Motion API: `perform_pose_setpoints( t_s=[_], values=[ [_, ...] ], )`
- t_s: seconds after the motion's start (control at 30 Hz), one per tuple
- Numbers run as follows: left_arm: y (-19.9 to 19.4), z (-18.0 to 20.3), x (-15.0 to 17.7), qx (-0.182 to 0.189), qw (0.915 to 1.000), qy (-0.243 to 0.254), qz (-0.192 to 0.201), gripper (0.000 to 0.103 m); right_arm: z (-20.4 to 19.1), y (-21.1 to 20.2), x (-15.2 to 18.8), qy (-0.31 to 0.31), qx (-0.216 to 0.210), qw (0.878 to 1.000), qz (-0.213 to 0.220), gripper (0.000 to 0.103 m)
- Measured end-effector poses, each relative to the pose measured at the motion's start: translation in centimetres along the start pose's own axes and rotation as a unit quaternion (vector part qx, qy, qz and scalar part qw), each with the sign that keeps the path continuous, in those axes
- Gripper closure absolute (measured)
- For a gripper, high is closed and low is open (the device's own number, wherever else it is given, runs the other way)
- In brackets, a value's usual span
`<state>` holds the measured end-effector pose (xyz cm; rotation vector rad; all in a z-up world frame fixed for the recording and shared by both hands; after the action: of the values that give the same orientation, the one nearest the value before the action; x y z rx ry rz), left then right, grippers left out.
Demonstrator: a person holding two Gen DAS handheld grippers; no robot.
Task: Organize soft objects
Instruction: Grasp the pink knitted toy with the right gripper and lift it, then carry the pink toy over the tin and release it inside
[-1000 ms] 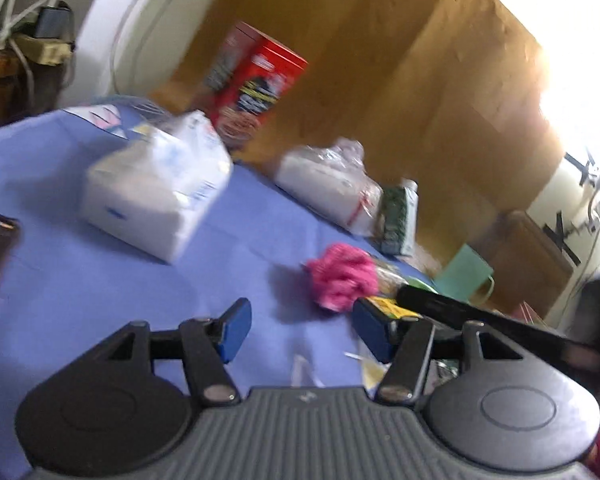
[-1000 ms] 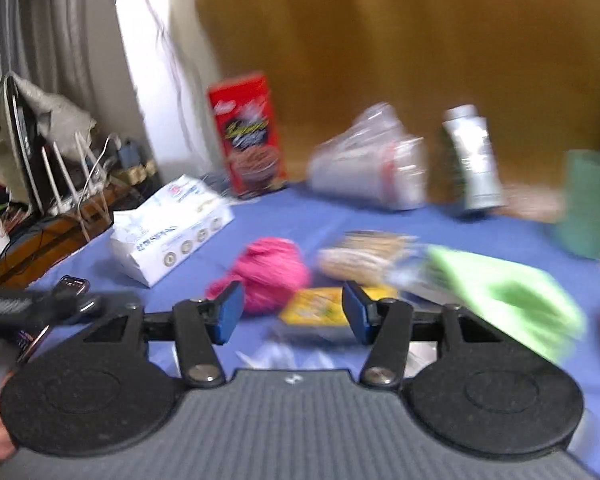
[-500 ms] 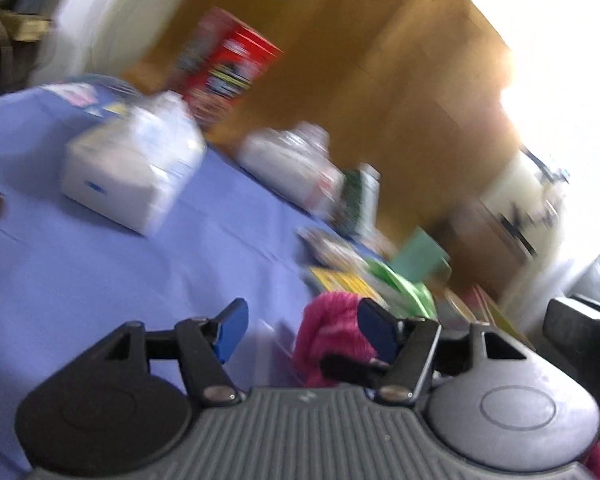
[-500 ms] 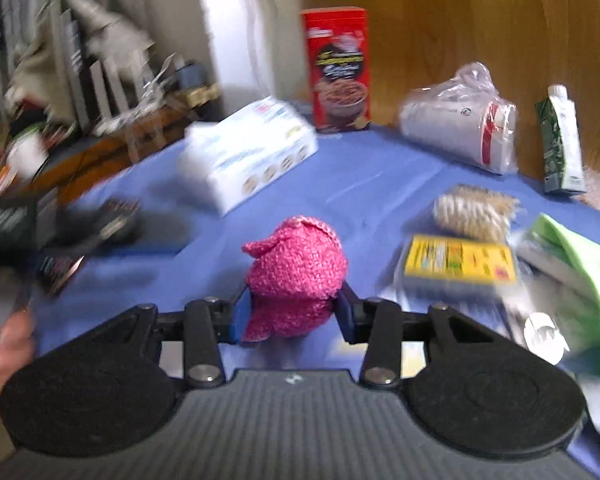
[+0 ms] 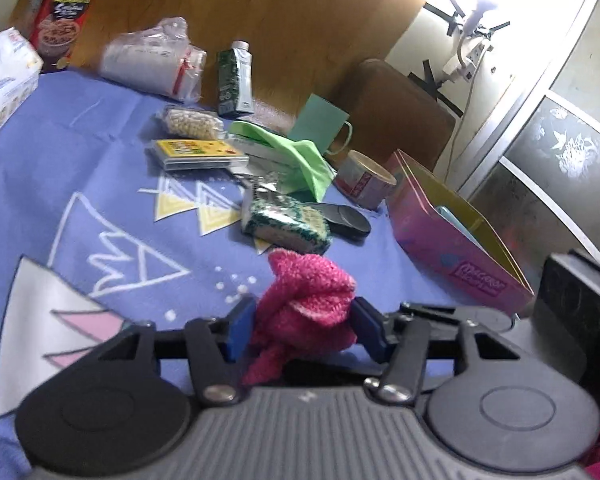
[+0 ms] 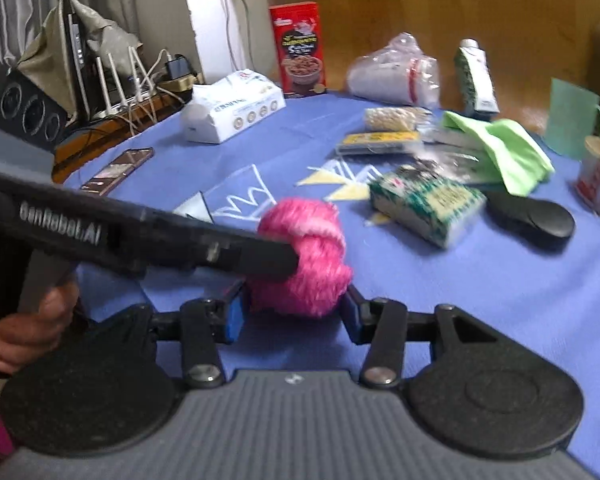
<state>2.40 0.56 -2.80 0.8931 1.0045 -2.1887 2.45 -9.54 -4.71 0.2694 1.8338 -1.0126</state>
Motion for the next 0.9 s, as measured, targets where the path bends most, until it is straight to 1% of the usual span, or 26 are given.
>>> perform_pose_setpoints(
  t_s=[0.03,0.07,0.17,0.3,0.4,0.47,0.53,0.6,0.67,0.73,0.77,0.8,0.83,0.87,0.9],
  values=[
    [0.2,0.5,-0.2,0.005,1.0,0.001,-0.003,0.054,0.3,-0.2,0.1,0.002,0.004,1.0,0.005,0.057],
    [0.6,1.0,-0.6,0.011,0.9999,0.005,-0.003,0.054,0.7,-0.6,0.0,0.0,0.01,1.0,0.014,0.058],
    [2.2,4.2,-2.2,0.032,0.9986,0.043,0.002,0.054,2.4,-2.6,-0.7,-0.008,0.045,0.997,0.056,0.059],
    [5.4,9.4,-4.4,0.07,0.9932,0.093,0.005,0.054,5.6,-5.6,-1.7,-0.002,0.104,0.988,0.114,0.059],
    [8.9,14.0,-5.8,0.104,0.9859,0.131,0.008,0.054,9.5,-8.6,-2.6,0.009,0.162,0.975,0.153,0.059],
    [11.6,17.2,-6.3,0.127,0.9796,0.155,0.007,0.054,12.1,-10.7,-2.9,0.02,0.201,0.964,0.174,0.059],
    [14.5,19.4,-6.5,0.145,0.9754,0.166,-0.001,0.054,14.6,-12.4,-2.9,0.029,0.241,0.952,0.186,0.059],
    [17.1,21.2,-6.2,0.157,0.9727,0.17,-0.014,0.058,17.2,-13.7,-2.5,0.045,0.271,0.942,0.193,0.059],
    [19.9,22.4,-5.5,0.156,0.9728,0.168,-0.034,0.059,19.7,-14.5,-2.1,0.061,0.298,0.932,0.195,0.059],
    [22.1,22.9,-4.8,0.152,0.9731,0.166,-0.05,0.058,21.8,-14.9,-1.7,0.075,0.317,0.926,0.189,0.059],
    [23.0,23.1,-4.5,0.148,0.9739,0.164,-0.051,0.058,22.4,-15.1,-1.4,0.081,0.323,0.924,0.187,0.059],
    [23.6,22.9,-4.4,0.14,0.9752,0.163,-0.053,0.058,23.2,-15.1,-1.2,0.087,0.332,0.921,0.184,0.058],
    [24.0,22.7,-4.2,0.13,0.9768,0.161,-0.056,0.058,23.6,-15.0,-0.9,0.09,0.339,0.919,0.179,0.051],
    [24.1,22.6,-4.1,0.127,0.9781,0.155,-0.056,0.058,24.4,-14.9,-0.6,0.093,0.352,0.915,0.174,0.04],
    [23.9,22.2,-4.2,0.129,0.9788,0.149,-0.056,0.056,24.7,-14.9,-0.4,0.095,0.363,0.91,0.174,0.035]
  ],
)
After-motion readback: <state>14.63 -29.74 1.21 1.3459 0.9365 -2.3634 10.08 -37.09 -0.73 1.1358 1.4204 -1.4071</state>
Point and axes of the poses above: each gripper's, at about its wrist camera, not at the fingertips, and y roughly the way its jaws point, z to its right, x to its underside, the point moved 7 cm from there along y, roughly the way its jaws point, and after that the axes turned 7 degrees about z, right-handed, at the moved point
